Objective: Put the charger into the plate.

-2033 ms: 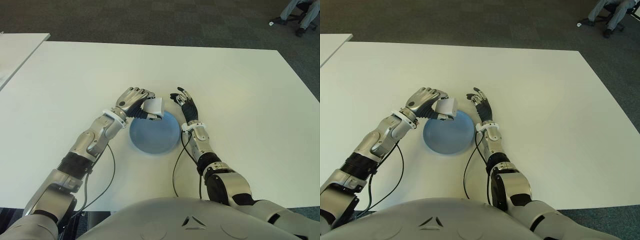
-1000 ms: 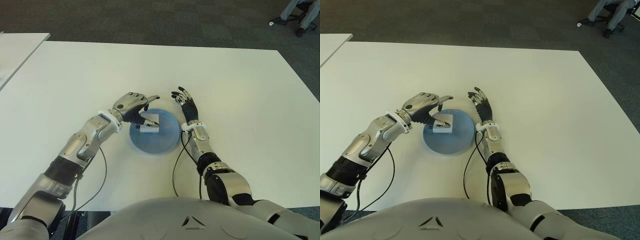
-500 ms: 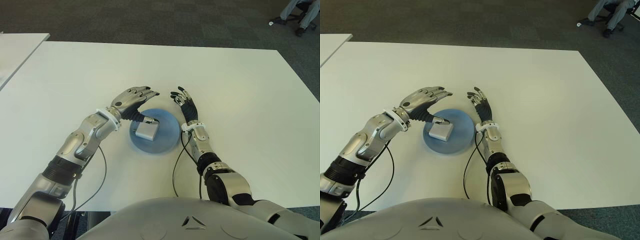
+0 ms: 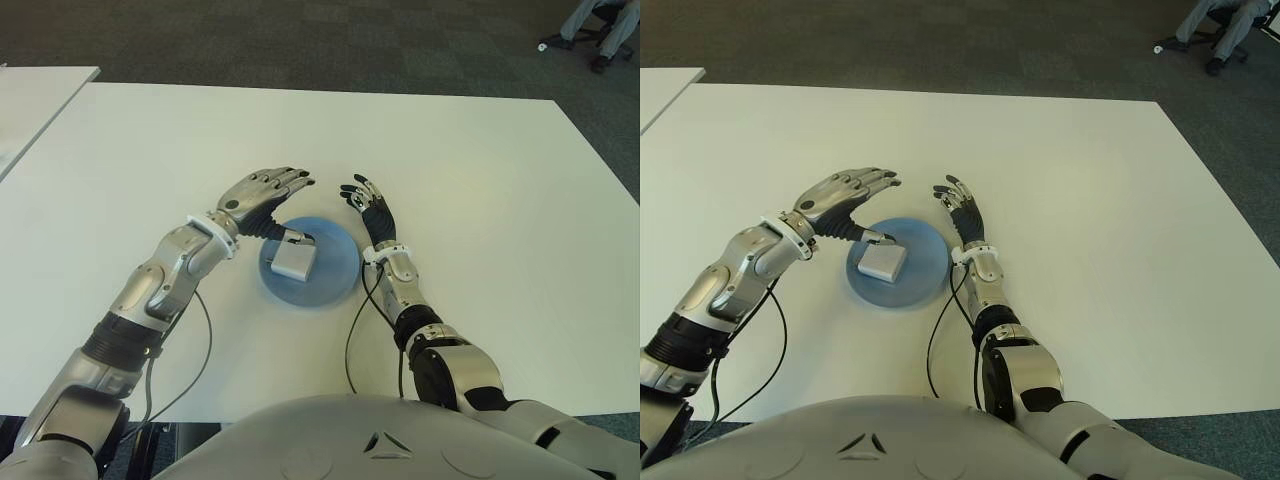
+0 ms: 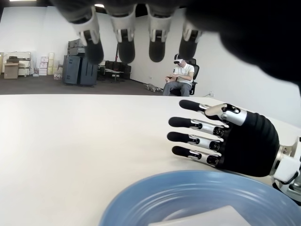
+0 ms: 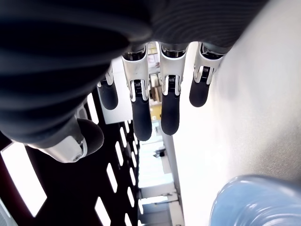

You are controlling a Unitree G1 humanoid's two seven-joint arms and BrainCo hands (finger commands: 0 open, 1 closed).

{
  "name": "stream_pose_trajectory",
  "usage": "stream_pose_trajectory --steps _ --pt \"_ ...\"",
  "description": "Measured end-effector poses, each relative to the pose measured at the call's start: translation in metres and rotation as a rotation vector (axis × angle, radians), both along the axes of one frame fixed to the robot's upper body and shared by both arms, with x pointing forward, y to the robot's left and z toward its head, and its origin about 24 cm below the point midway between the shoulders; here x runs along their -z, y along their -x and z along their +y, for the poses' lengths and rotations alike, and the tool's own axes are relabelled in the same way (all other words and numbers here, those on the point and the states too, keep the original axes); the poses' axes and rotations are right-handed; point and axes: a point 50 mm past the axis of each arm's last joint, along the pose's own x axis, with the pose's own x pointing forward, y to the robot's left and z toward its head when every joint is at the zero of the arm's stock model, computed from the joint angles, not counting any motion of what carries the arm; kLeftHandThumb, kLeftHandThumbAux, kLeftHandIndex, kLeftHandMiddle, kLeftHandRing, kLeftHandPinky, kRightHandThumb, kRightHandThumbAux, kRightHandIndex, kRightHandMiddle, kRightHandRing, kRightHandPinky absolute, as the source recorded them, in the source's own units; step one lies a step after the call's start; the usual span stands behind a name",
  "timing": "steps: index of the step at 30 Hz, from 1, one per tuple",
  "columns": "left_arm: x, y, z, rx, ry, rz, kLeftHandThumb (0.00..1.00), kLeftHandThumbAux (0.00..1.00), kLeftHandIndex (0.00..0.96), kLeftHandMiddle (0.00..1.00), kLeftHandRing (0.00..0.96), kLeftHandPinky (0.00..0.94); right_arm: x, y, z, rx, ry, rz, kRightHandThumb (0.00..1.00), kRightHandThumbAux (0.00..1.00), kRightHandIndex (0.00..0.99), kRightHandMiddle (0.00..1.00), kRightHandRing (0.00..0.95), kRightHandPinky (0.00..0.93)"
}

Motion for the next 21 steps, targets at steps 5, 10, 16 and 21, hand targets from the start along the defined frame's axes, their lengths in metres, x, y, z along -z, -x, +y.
stream_pose_trajectory --steps 5,10,16,21 --pt "-0.001 0.001 0.000 0.000 0.004 -0.008 0.186 0.331 0.000 0.000 0.000 0.000 0.000 0.000 0.000 0.000 0.000 0.001 0.000 0.523 0.137 0.304 0.244 0.147" --pt "-0.004 0.001 0.000 -0.002 0.011 -0.023 0.180 0.345 0.000 0.000 0.000 0.000 0.000 0.000 0.000 0.000 0.000 0.001 0.000 0.518 0.133 0.308 0.249 0.161" --pt "-0.016 -0.003 0.011 -0.055 0.100 -0.072 0.173 0.422 0.000 0.014 0.000 0.012 0.000 0.000 0.000 0.003 0.003 0.002 0.000 0.502 0.135 0.318 0.251 0.123" --pt "-0.033 -0.008 0.026 -0.138 0.317 -0.108 0.138 0.505 0.009 0.049 0.031 0.053 0.000 0.000 0.000 0.009 0.007 0.002 0.000 0.493 0.132 0.327 0.264 0.178"
